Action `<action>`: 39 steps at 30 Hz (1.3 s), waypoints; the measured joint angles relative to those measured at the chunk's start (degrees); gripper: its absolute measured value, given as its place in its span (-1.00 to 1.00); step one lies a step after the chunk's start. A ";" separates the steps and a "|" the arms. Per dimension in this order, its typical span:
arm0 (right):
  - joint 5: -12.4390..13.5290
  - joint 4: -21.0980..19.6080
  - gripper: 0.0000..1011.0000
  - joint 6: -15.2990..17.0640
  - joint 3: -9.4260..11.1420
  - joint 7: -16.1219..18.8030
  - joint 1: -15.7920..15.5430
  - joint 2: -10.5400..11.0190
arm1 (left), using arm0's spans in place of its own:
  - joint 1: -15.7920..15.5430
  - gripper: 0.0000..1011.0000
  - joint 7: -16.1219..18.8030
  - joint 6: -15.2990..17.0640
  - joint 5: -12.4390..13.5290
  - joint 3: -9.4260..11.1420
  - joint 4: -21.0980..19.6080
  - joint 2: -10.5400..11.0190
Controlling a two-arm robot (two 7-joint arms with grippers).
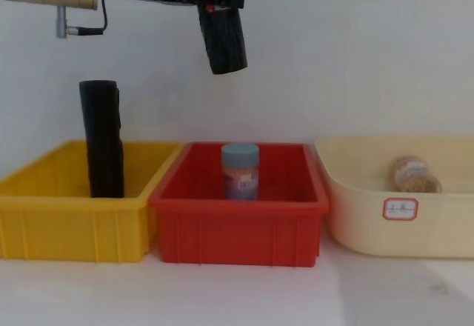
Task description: Pick up the garbage bag with the one hand and transfer it to the other hand.
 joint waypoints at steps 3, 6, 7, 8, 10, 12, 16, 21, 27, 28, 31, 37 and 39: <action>-0.15 0.20 0.95 -0.09 0.04 -0.02 0.10 -0.14 | 0.00 -0.12 0.00 0.00 0.00 0.00 0.00 0.00; -0.24 0.36 0.84 -0.15 0.08 -0.07 0.18 -0.23 | 0.00 -0.12 0.00 0.00 0.00 0.00 0.00 0.00; -0.26 0.39 0.81 -0.17 0.09 -0.09 0.20 -0.26 | 0.00 -0.12 -0.01 0.00 0.00 0.00 0.00 0.00; -0.31 0.44 0.76 -0.22 0.10 -0.12 0.23 -0.30 | 0.00 -0.12 -0.01 0.00 0.00 0.00 0.00 0.00; -0.34 0.48 0.67 -0.25 0.11 -0.14 0.26 -0.34 | 0.00 -0.12 -0.05 0.00 0.00 0.00 0.00 0.00; -0.37 0.55 0.54 -0.28 0.13 -0.17 0.28 -0.38 | 0.00 -0.12 -0.06 0.00 0.01 0.00 0.00 0.00; -0.43 0.63 0.47 -0.31 0.15 -0.20 0.34 -0.47 | 0.00 -0.12 -0.06 0.00 0.01 0.00 0.00 0.00; -0.50 0.69 0.40 -0.34 0.18 -0.24 0.38 -0.52 | 0.00 -0.12 -0.06 0.00 0.01 0.00 0.00 0.00; -0.54 0.74 0.32 -0.37 0.18 -0.26 0.41 -0.58 | 0.00 -0.12 -0.06 0.00 0.01 0.00 0.00 0.00; -0.55 0.75 0.32 -0.38 0.18 -0.26 0.41 -0.58 | 0.00 -0.12 -0.05 0.00 0.01 0.00 0.00 0.00; -0.56 0.77 0.28 -0.40 0.18 -0.26 0.43 -0.60 | 0.00 -0.12 -0.05 0.00 0.01 0.00 0.00 0.00; -0.59 0.80 0.20 -0.40 0.18 -0.27 0.45 -0.62 | 0.00 -0.12 -0.03 0.00 0.00 0.00 0.00 0.00; -0.59 0.81 0.19 -0.40 0.18 -0.27 0.45 -0.63 | 0.00 -0.12 -0.03 0.00 0.00 0.00 0.00 0.00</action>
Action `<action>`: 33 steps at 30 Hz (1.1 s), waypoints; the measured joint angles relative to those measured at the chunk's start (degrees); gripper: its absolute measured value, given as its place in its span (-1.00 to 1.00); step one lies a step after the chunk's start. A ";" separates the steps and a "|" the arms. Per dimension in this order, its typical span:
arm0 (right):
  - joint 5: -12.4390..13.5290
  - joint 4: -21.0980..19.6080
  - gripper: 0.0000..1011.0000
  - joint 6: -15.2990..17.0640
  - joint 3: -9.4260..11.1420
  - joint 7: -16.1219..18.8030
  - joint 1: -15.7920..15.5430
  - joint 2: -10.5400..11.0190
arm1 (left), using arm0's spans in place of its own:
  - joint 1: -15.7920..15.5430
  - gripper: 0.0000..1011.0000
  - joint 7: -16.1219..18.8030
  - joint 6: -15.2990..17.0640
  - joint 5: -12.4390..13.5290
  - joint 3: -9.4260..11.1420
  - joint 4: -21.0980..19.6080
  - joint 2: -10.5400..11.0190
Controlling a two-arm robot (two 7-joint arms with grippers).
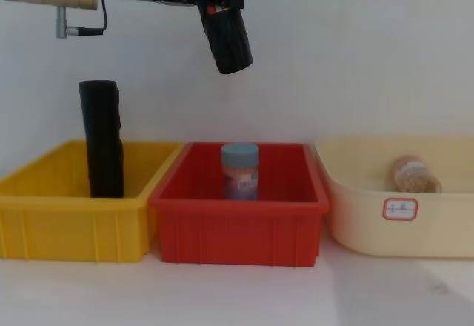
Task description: Pick up the garbage bag with the one hand and transfer it to the other hand.
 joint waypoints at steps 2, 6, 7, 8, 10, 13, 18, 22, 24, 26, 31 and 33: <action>-0.01 0.01 0.19 0.00 0.00 0.00 0.00 -0.01 | 0.00 -0.12 0.01 0.00 0.01 0.00 0.00 0.00; -0.02 0.02 0.19 -0.01 0.00 0.01 0.00 -0.03 | 0.00 -0.12 0.03 0.00 0.00 0.00 0.00 0.00; -0.02 0.02 0.19 0.00 0.00 0.01 0.00 -0.03 | 0.00 -0.12 0.03 0.00 0.00 0.00 0.00 0.00; -0.02 0.02 0.19 0.00 0.00 0.02 0.00 -0.04 | 0.00 -0.12 0.03 0.00 0.00 0.00 0.00 0.00; -0.02 0.02 0.19 0.00 0.00 0.02 0.00 -0.04 | 0.00 -0.12 0.03 0.00 0.00 0.00 0.00 0.00; -0.02 0.02 0.19 0.00 0.00 0.02 0.00 -0.05 | 0.00 -0.12 0.03 0.00 0.00 0.00 0.00 0.00; -0.02 0.02 0.19 0.01 0.00 0.02 0.00 -0.05 | 0.00 -0.12 0.03 0.00 0.00 0.00 0.00 0.00; -0.02 0.02 0.19 0.01 0.00 0.02 0.00 -0.05 | 0.00 -0.12 0.03 0.00 0.00 0.00 0.00 0.00; -0.02 0.02 0.19 0.01 -0.01 0.02 0.00 -0.05 | 0.00 -0.12 0.03 0.00 0.00 0.00 0.00 0.00; -0.02 0.02 0.19 0.01 0.00 0.02 0.00 -0.05 | 0.00 -0.12 0.03 0.00 0.00 0.00 0.00 0.00; -0.02 0.02 0.19 0.01 0.00 0.02 0.00 -0.05 | 0.00 -0.12 0.03 0.00 0.00 0.00 0.00 0.00; -0.02 0.02 0.19 0.01 0.00 0.02 0.00 -0.05 | 0.00 -0.12 0.03 0.00 0.00 0.00 0.00 0.00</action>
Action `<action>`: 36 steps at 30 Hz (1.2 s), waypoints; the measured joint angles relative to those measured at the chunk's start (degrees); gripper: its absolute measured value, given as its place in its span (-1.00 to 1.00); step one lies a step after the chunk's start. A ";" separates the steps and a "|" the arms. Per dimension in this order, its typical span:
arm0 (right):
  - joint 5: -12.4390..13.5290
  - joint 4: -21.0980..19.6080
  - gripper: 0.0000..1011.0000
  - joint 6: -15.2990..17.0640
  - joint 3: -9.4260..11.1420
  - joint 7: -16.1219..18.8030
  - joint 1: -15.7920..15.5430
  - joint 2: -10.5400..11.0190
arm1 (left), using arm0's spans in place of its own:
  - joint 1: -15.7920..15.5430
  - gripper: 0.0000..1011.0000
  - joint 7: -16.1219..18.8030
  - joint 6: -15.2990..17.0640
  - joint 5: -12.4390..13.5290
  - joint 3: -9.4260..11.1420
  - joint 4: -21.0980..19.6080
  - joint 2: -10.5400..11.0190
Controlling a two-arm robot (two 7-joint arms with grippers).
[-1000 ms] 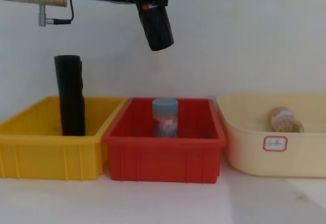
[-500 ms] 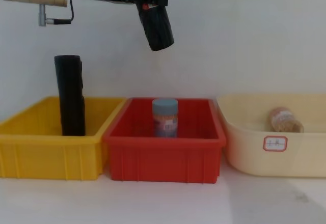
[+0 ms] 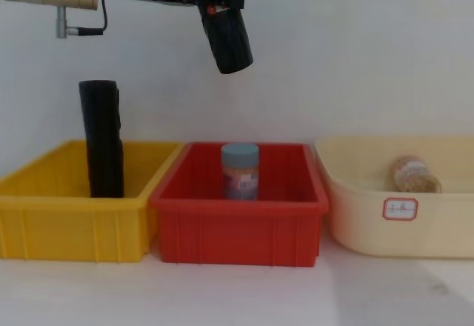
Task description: Pick up the garbage bag with the one hand and transfer it to the other hand.
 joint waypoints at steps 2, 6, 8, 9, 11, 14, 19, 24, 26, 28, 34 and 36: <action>0.00 0.00 0.19 0.00 0.00 0.00 0.00 0.00 | 0.00 -0.12 0.00 0.00 0.00 0.00 0.00 0.00; 0.00 0.00 0.19 0.00 0.00 0.00 0.00 0.00 | 0.00 -0.12 0.00 0.00 0.00 0.00 -0.01 0.00; 0.00 0.00 0.19 0.00 0.00 0.00 0.00 0.00 | 0.00 -0.12 0.00 0.00 0.00 0.00 0.00 0.00; 0.00 0.00 0.19 0.00 0.00 0.00 0.00 0.00 | 0.00 -0.12 0.00 0.00 0.00 0.00 0.00 0.00; 0.00 0.00 0.19 0.00 0.00 0.00 0.00 0.00 | 0.00 -0.12 0.00 0.00 0.00 0.00 -0.01 0.00; 0.01 0.00 0.19 0.00 0.00 0.00 0.00 0.00 | 0.00 -0.12 0.00 0.00 0.00 0.00 -0.01 0.00; 0.01 0.00 0.19 0.00 0.00 0.00 0.00 0.00 | 0.00 -0.12 0.00 0.00 0.00 0.00 -0.01 0.00; 0.01 0.00 0.19 0.00 0.00 0.00 0.00 0.00 | 0.00 -0.12 0.00 0.00 0.00 0.00 -0.01 0.00; 0.01 0.00 0.19 0.00 0.00 0.00 0.00 0.00 | 0.00 -0.12 0.00 0.00 0.00 0.00 0.00 0.00; 0.00 0.00 0.19 0.00 0.00 0.01 0.00 0.00 | 0.00 -0.12 0.00 0.00 0.00 0.00 0.00 0.00; -0.01 -0.01 0.19 0.00 -0.01 0.04 0.00 -0.01 | -0.01 0.22 0.03 0.00 -0.02 -0.01 -0.01 0.00; -0.01 -0.01 0.19 0.00 -0.01 0.05 0.00 0.00 | -0.01 0.38 0.03 0.00 -0.02 -0.01 -0.01 0.00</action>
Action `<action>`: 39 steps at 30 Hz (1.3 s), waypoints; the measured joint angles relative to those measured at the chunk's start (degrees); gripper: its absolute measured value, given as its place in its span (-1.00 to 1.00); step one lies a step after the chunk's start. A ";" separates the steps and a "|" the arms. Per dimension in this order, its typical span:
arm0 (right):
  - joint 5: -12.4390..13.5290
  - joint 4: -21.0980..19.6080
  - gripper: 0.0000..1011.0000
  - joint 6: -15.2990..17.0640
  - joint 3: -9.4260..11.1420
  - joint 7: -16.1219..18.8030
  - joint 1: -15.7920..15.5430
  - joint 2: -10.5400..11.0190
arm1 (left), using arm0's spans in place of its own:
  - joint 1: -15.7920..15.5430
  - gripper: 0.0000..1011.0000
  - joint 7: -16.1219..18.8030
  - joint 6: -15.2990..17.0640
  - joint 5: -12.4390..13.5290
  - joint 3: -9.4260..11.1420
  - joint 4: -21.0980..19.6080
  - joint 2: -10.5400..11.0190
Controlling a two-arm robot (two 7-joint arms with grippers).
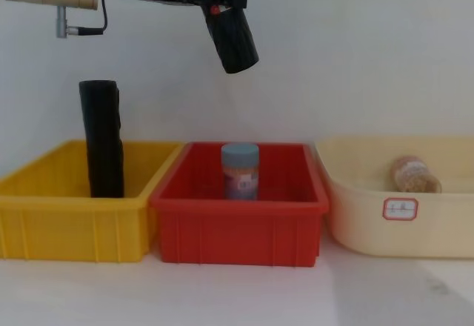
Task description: Pick up the garbage bag with the one hand and transfer it to the other hand.
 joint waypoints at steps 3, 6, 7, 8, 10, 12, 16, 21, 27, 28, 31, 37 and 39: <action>0.00 0.00 0.19 0.00 0.00 0.00 0.00 0.00 | 0.00 0.49 0.00 0.00 0.00 0.01 0.00 0.00; 0.01 0.00 0.19 0.00 0.01 0.00 0.00 0.00 | 0.00 0.68 -0.01 0.00 0.00 0.01 0.00 0.00; 0.01 0.00 0.19 0.00 0.02 0.00 0.00 0.00 | 0.00 0.78 -0.01 0.00 0.00 0.01 0.00 0.00; 0.01 0.00 0.19 0.00 0.01 0.00 0.00 0.00 | 0.00 0.78 -0.01 0.00 0.00 0.01 0.00 0.00; 0.01 0.00 0.19 0.00 0.02 -0.01 0.00 0.00 | 0.00 0.88 -0.02 0.00 0.00 0.00 0.00 0.00; 0.01 0.00 0.19 -0.01 0.02 -0.01 0.00 0.00 | 0.00 0.96 -0.03 0.00 0.00 0.01 0.00 0.00; 0.01 0.00 0.19 -0.01 0.02 -0.02 0.00 0.00 | 0.00 0.98 -0.03 0.00 0.00 0.01 0.00 0.00; 0.00 -0.05 0.19 -0.01 0.03 -0.08 0.00 0.03 | 0.00 0.98 -0.03 0.00 0.02 0.01 0.01 0.00; -0.76 -2.10 0.19 0.40 -0.35 -1.35 -0.70 0.72 | 0.01 0.98 -0.03 0.00 0.02 0.01 0.01 0.00; -0.93 -2.46 0.18 0.52 -0.41 -1.60 -0.78 0.82 | 0.00 0.98 -0.03 0.00 0.02 0.01 0.01 0.00; -1.58 -4.37 0.18 1.11 -0.79 -2.73 -1.46 1.53 | 0.00 0.98 -0.03 0.00 0.02 0.01 0.01 0.00; -3.00 -7.85 0.18 2.33 -1.41 -5.36 -2.67 2.89 | 0.01 0.98 -0.03 0.00 0.02 0.01 0.01 0.00; -3.26 -8.64 0.18 2.56 -1.53 -5.93 -2.97 3.21 | 0.00 0.98 -0.03 0.00 0.02 0.01 0.01 0.00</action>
